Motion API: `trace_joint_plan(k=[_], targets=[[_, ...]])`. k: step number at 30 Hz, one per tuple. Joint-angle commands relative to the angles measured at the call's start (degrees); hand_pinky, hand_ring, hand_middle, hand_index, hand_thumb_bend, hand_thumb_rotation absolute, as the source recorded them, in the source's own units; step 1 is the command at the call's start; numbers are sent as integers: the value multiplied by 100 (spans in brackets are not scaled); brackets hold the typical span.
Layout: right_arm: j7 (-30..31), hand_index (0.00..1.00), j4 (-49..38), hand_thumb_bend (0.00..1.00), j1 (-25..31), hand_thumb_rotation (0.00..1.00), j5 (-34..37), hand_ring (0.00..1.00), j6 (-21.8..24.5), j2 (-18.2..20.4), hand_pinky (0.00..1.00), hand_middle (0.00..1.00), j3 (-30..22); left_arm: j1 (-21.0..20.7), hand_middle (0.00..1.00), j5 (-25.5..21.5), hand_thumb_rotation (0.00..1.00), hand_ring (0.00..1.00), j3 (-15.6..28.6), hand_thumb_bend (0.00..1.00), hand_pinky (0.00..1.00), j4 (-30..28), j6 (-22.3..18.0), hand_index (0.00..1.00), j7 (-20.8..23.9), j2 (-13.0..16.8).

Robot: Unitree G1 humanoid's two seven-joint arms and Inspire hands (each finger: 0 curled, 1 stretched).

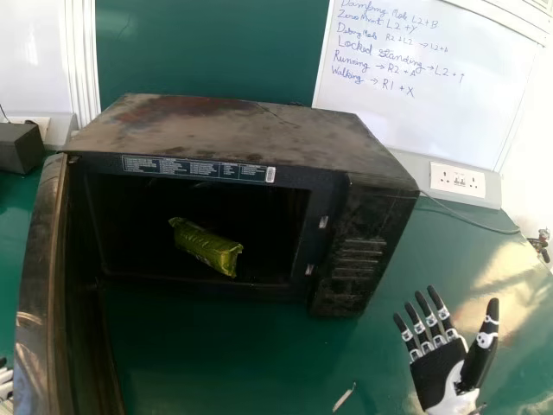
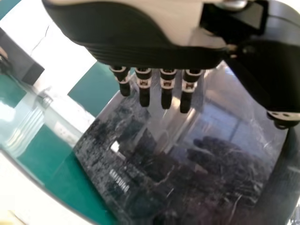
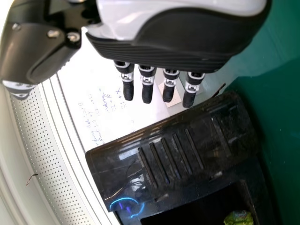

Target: Put biscuit inside oven

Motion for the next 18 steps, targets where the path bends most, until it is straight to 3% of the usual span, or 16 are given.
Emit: trace_joint_plan(k=[1,8,18], targets=[[1,100,-65,99,35,94,-66,100,51,48,96,100,22,117,100,93,85,99,57,82,99,-118,130,95,46,123],[-112,100,-110,97,25,95,-22,100,192,184,99,100,6,250,100,-12,82,99,-30,84,100,-503,589,95,62,505],[-5,100,-39,97,-34,93,-65,100,162,332,100,100,6,116,100,-121,82,99,-49,82,100,-911,1231,95,-4,1116]])
